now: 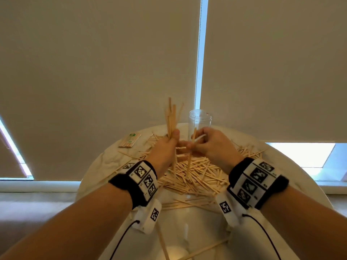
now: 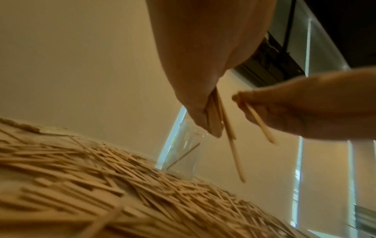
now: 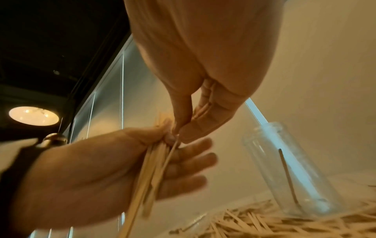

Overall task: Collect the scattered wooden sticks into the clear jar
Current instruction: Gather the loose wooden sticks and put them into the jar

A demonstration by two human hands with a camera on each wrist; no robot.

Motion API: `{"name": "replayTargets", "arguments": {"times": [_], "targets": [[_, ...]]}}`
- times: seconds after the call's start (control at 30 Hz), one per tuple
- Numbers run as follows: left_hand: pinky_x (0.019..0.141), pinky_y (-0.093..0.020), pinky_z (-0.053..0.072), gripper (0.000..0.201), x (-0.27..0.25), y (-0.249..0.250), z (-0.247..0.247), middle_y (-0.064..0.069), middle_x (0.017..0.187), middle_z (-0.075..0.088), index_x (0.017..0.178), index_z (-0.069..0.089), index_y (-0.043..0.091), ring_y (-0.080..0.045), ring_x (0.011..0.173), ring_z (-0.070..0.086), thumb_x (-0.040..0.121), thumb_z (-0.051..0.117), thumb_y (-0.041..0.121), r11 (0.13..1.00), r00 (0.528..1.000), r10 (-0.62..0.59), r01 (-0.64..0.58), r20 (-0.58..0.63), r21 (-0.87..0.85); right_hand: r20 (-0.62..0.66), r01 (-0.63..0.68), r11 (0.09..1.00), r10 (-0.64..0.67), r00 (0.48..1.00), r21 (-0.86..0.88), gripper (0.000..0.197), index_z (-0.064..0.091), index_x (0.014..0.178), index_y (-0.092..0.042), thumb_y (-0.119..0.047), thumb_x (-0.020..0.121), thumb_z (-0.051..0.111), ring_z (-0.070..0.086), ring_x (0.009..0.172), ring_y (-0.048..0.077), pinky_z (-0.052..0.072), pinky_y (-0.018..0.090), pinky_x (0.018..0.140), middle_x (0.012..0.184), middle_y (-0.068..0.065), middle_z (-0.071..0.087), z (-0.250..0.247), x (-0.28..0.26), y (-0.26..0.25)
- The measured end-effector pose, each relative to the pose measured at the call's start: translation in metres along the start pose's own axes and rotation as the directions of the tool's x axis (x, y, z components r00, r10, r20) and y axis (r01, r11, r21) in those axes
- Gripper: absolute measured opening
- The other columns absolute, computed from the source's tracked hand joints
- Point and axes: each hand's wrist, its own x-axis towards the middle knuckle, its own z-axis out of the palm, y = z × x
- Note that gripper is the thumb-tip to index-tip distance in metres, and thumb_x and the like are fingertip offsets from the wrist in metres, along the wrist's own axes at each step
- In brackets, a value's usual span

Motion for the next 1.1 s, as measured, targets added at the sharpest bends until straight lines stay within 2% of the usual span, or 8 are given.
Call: {"name": "replayTargets", "arguments": {"times": [0.13,0.27,0.37,0.53,0.67,0.8,0.93,1.1], "targets": [[0.044,-0.023,0.045,0.044,-0.004,-0.006,0.016,0.001,0.063,0.053,0.113,0.056,0.007,-0.010,0.046,0.046,0.105,0.039,0.047,0.994,0.998,-0.031,0.036,0.049,-0.099,-0.029,0.071,0.987,-0.076,0.997,-0.142,0.020,0.067,0.098,-0.011,-0.024,0.087,0.077,0.067,0.069,0.011,0.052,0.022,0.059,0.083,0.005,0.075,-0.003,0.015,-0.013],[0.039,-0.021,0.030,0.039,-0.010,-0.010,0.014,0.006,0.059,0.036,0.120,0.047,0.012,-0.008,0.046,0.030,0.103,0.045,0.048,0.999,0.998,-0.012,0.014,0.067,-0.032,-0.088,0.011,1.000,-0.013,0.996,-0.023,0.037,0.061,0.121,-0.018,-0.043,0.094,0.065,0.067,0.093,0.014,0.058,0.032,0.080,0.105,-0.001,0.069,-0.012,0.022,-0.021],[0.042,-0.022,0.028,0.039,-0.021,-0.015,0.019,0.007,0.059,0.034,0.100,0.048,0.014,-0.009,0.047,0.027,0.100,0.047,0.053,0.993,0.980,-0.020,-0.003,0.197,0.114,-0.162,-0.058,0.996,0.068,0.984,0.069,0.067,0.043,0.140,-0.024,-0.063,0.089,0.060,0.064,0.107,0.020,0.055,0.043,0.095,0.123,0.002,0.060,-0.019,0.032,-0.031],[0.047,-0.026,0.040,0.041,-0.023,-0.020,0.030,0.006,0.057,0.034,0.083,0.041,0.017,-0.012,0.048,0.032,0.098,0.052,0.054,0.979,0.963,-0.081,0.029,0.257,0.200,0.090,-0.046,0.997,0.051,0.995,-0.055,0.027,0.069,0.105,-0.001,-0.011,0.103,0.044,0.074,0.093,0.028,0.060,0.029,0.076,0.098,0.014,0.075,-0.015,0.030,-0.045],[0.058,-0.030,0.045,0.041,-0.020,-0.017,0.028,0.004,0.058,0.035,0.080,0.044,0.016,-0.013,0.050,0.037,0.098,0.051,0.052,0.965,0.965,-0.046,-0.023,0.257,0.260,-0.076,0.110,0.990,-0.116,0.990,-0.088,0.035,0.072,0.097,-0.005,-0.020,0.104,0.040,0.066,0.081,0.017,0.053,0.029,0.074,0.092,0.008,0.075,-0.018,0.027,-0.052],[0.057,-0.028,0.050,0.030,-0.017,-0.014,0.034,0.003,0.057,0.040,0.082,0.051,0.014,-0.011,0.048,0.040,0.104,0.053,0.035,0.949,0.960,-0.053,-0.037,0.275,0.312,0.219,0.089,0.866,0.024,0.975,-0.493,0.039,0.075,0.090,-0.010,-0.023,0.103,0.041,0.063,0.083,0.009,0.047,0.026,0.074,0.088,-0.001,0.071,-0.005,0.020,-0.047],[0.054,-0.028,0.041,0.029,-0.018,-0.013,0.037,0.005,0.059,0.037,0.084,0.047,0.015,-0.012,0.051,0.034,0.103,0.053,0.036,0.972,0.958,-0.006,-0.062,0.287,0.228,0.090,0.092,0.885,-0.057,0.994,-0.455,0.042,0.073,0.090,-0.013,-0.033,0.105,0.039,0.064,0.088,0.013,0.047,0.030,0.079,0.089,-0.004,0.070,-0.006,0.020,-0.045],[0.057,-0.027,0.038,0.014,-0.017,-0.010,0.033,0.007,0.062,0.040,0.098,0.049,0.018,-0.011,0.055,0.037,0.107,0.045,0.029,0.996,0.973,-0.014,-0.007,0.232,0.087,0.084,0.098,0.943,-0.075,0.994,-0.319,0.055,0.053,0.135,-0.022,-0.062,0.099,0.040,0.059,0.111,0.013,0.049,0.036,0.096,0.124,-0.008,0.061,-0.006,0.017,-0.035]]}}
